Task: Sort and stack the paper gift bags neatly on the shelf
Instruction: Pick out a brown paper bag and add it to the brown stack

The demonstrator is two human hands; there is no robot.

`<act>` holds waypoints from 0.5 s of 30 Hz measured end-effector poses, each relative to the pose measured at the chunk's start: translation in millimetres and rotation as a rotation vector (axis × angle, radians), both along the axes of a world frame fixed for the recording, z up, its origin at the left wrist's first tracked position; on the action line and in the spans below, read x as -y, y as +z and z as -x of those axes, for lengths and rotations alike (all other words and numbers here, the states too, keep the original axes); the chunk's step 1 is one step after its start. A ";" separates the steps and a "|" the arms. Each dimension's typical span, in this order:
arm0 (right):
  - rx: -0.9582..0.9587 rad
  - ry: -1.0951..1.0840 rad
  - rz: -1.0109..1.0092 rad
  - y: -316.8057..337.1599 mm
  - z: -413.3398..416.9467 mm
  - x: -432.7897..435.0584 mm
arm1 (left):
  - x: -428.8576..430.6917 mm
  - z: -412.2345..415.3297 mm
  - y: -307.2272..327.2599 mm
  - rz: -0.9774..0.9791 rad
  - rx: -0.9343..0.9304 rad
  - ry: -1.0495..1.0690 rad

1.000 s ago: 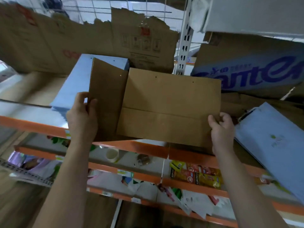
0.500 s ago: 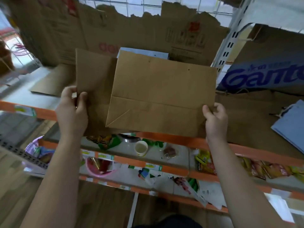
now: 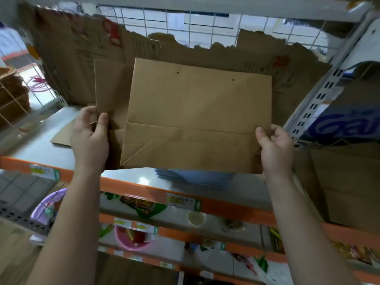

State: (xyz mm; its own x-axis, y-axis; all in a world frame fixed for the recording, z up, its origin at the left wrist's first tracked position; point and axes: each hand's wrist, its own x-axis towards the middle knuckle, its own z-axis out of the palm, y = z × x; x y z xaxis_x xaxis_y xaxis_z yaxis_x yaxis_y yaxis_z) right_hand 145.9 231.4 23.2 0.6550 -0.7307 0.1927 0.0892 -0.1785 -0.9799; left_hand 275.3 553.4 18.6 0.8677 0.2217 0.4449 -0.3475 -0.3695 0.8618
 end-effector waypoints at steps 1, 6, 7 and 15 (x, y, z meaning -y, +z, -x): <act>-0.003 0.007 0.006 3.8 -5.4 -4.5 | -4.2 -7.0 -0.8 0.009 -0.002 -0.010; -0.005 0.018 0.014 14.6 -32.6 -30.3 | -29.2 -45.0 -6.2 0.089 -0.041 -0.046; -0.007 0.017 0.010 15.3 -39.2 -37.9 | -36.5 -54.7 -7.8 0.092 -0.051 -0.053; -0.032 -0.075 0.010 10.7 -105.8 -136.2 | -124.0 -156.4 -20.1 0.055 -0.069 -0.172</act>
